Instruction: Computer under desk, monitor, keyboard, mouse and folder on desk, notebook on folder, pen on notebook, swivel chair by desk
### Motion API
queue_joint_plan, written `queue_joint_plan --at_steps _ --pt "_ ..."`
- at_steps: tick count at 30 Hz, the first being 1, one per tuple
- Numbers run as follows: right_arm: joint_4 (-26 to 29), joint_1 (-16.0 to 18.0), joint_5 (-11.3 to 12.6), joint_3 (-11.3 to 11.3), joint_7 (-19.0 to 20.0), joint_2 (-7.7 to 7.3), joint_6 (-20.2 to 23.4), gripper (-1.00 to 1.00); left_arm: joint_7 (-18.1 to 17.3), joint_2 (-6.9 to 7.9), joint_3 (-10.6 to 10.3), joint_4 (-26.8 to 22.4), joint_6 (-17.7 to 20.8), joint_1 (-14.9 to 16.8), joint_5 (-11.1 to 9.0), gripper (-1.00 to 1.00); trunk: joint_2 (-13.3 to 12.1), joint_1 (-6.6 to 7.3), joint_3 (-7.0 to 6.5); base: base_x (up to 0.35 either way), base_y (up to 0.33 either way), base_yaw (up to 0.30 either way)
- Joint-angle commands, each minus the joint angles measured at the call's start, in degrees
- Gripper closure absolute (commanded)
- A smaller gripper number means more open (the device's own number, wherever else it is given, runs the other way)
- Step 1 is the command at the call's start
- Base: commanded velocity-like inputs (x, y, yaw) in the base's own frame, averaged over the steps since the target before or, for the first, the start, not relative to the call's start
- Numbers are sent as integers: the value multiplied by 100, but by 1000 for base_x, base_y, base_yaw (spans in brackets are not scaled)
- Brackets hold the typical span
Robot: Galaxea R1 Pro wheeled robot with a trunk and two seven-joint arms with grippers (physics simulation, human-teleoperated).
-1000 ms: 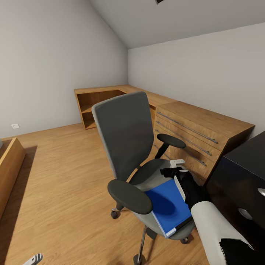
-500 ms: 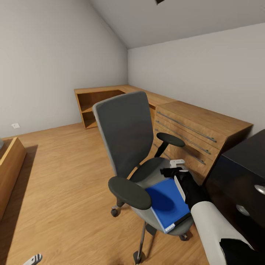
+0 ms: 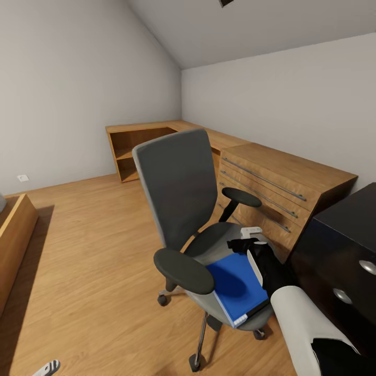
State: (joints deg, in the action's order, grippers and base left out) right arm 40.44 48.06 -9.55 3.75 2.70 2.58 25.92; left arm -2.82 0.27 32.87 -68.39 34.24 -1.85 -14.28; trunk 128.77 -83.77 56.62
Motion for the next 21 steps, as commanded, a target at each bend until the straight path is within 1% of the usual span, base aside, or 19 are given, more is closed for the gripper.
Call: queue_joint_plan --at_steps 1,10,21 --pt "9 2 -56 28 28 7 28 -100 -23 0 8 -7 30 0 -5 -100 2 1 4 -32 -17 0" --pt "8 2 -56 29 28 6 28 -100 -27 0 9 -7 30 0 -7 -100 2 1 4 -109 -72 0" --pt "8 2 -56 27 28 6 28 -100 -26 -9 7 -7 21 0 -22 -100 2 1 4 -18 -10 0"
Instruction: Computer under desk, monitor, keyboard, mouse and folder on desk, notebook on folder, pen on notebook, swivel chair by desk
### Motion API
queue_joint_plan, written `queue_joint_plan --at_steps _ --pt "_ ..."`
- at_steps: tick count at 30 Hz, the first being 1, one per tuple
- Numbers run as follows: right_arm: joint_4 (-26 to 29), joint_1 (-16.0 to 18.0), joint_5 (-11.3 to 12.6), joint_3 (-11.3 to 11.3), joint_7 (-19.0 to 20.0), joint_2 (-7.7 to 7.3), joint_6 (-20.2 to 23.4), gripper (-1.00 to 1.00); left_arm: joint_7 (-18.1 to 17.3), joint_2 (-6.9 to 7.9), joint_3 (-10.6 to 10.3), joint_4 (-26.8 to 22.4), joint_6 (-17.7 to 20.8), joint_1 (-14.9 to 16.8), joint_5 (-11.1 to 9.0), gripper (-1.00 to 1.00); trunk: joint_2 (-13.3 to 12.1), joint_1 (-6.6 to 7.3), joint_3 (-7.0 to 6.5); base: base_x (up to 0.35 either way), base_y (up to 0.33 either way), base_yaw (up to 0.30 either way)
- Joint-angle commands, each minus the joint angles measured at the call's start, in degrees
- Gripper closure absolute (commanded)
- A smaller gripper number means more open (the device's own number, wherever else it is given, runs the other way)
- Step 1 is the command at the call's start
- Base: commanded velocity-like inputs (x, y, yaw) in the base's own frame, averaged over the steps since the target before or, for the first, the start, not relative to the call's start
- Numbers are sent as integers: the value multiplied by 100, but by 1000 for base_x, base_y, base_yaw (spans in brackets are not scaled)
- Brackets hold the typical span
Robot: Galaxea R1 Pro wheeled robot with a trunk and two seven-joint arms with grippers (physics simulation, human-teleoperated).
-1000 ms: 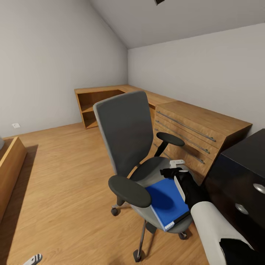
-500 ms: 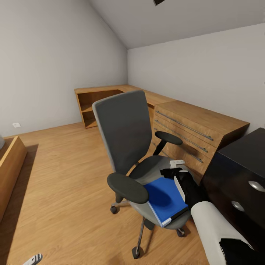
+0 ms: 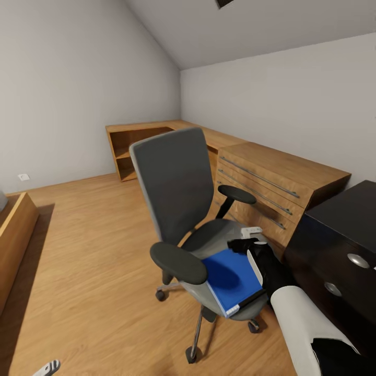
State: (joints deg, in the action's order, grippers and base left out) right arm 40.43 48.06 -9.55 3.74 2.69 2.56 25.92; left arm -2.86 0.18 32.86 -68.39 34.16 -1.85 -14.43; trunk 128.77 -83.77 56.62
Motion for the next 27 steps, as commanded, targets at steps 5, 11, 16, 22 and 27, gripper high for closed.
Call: queue_joint_plan --at_steps 5,11,16,22,27 --pt "9 2 -56 25 27 8 27 -100 -22 -1 9 -8 29 0 -7 -100 2 1 4 -178 -76 0" --pt "9 2 -56 23 24 12 27 -100 -22 -1 10 -8 29 0 -7 -100 2 1 4 -70 -32 0" --pt "-21 2 -56 22 22 15 27 -100 -22 -1 10 -9 29 0 -4 -100 2 1 4 -9 -4 0" --pt "-34 2 -56 21 23 14 27 -100 -22 -1 10 -9 29 0 -6 -100 2 1 4 -1 -1 0" --pt "-35 2 -56 21 25 9 27 -100 -22 -1 7 -8 29 0 -7 -100 2 1 4 0 0 0"
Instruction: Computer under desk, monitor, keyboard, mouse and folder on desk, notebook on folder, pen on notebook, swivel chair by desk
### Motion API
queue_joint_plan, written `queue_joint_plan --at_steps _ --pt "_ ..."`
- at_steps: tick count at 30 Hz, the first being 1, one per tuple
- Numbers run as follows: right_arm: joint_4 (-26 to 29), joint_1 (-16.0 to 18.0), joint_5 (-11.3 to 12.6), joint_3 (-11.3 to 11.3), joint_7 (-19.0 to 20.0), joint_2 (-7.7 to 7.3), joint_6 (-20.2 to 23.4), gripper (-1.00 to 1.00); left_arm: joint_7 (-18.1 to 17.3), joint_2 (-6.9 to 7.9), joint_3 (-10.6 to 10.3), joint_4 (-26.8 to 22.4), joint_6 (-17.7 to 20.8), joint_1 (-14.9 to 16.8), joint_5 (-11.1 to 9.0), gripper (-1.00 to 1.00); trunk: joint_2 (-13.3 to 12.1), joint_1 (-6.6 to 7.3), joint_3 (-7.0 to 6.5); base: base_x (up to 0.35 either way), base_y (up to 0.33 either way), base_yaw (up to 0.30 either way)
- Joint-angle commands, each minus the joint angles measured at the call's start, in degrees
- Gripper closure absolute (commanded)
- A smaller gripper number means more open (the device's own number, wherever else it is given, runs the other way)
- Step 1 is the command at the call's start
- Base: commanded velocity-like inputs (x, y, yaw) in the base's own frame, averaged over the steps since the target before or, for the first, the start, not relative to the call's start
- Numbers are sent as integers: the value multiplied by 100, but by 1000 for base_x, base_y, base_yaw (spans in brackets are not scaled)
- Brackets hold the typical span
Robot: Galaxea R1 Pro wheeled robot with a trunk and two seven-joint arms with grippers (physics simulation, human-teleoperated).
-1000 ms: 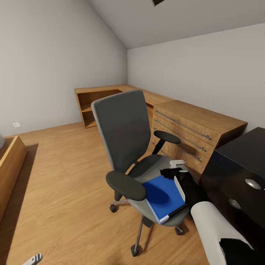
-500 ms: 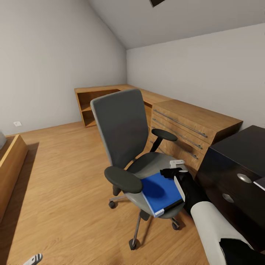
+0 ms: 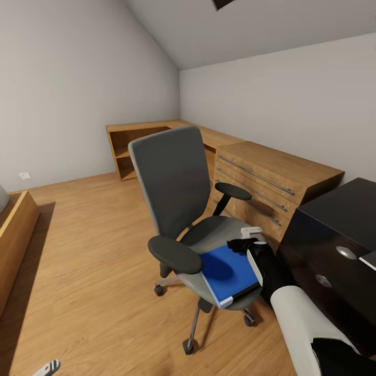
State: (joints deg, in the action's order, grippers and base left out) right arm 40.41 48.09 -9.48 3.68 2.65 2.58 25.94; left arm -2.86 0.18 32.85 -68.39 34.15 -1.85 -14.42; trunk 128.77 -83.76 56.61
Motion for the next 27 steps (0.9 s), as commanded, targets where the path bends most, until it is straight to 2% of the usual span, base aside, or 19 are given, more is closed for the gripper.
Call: queue_joint_plan --at_steps 1,27 --pt "-33 -1 -62 27 29 7 25 -100 -22 0 7 -8 30 0 -7 -100 1 0 5 0 0 0" --pt "-16 -1 -38 45 69 6 16 -100 -21 1 11 -8 39 0 -8 -100 1 0 5 0 0 0"
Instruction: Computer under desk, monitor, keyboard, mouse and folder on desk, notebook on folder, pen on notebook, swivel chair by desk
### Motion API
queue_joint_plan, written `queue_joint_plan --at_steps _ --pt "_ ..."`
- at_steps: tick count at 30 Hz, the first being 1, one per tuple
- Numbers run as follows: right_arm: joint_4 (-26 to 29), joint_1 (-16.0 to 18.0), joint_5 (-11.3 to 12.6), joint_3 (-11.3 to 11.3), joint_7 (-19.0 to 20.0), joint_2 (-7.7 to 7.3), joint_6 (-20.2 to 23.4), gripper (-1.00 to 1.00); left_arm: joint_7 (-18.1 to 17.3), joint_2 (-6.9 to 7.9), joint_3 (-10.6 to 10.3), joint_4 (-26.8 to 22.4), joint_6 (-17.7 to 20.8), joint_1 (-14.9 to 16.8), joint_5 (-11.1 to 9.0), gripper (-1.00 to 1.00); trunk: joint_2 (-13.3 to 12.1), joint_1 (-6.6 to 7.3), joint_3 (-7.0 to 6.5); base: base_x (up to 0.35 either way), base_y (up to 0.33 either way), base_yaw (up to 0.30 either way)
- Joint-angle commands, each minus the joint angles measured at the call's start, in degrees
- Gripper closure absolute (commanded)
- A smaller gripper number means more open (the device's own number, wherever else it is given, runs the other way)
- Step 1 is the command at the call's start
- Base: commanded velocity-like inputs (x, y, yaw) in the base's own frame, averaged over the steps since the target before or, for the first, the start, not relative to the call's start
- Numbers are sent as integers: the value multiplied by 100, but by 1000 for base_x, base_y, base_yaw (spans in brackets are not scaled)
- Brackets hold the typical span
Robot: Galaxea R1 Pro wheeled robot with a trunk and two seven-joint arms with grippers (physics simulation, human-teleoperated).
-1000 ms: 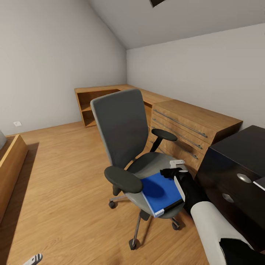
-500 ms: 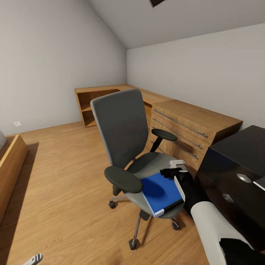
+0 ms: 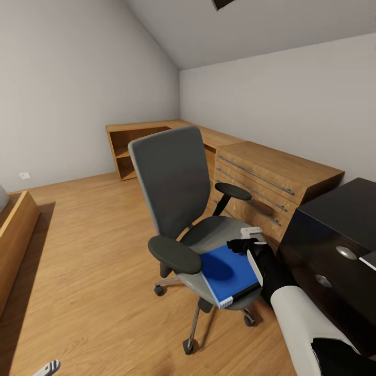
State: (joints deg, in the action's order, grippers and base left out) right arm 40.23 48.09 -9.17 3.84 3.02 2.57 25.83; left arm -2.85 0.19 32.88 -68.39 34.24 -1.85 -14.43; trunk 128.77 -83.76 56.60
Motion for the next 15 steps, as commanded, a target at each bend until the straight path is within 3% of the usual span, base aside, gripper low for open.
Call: queue_joint_plan --at_steps 1,15 --pt "2 -1 -69 29 32 7 27 -100 -22 0 8 -8 30 0 -7 -100 1 0 5 0 0 0" --pt "2 -1 -67 29 32 6 27 -100 -22 7 8 -12 21 0 -5 -100 1 0 5 1 0 0"
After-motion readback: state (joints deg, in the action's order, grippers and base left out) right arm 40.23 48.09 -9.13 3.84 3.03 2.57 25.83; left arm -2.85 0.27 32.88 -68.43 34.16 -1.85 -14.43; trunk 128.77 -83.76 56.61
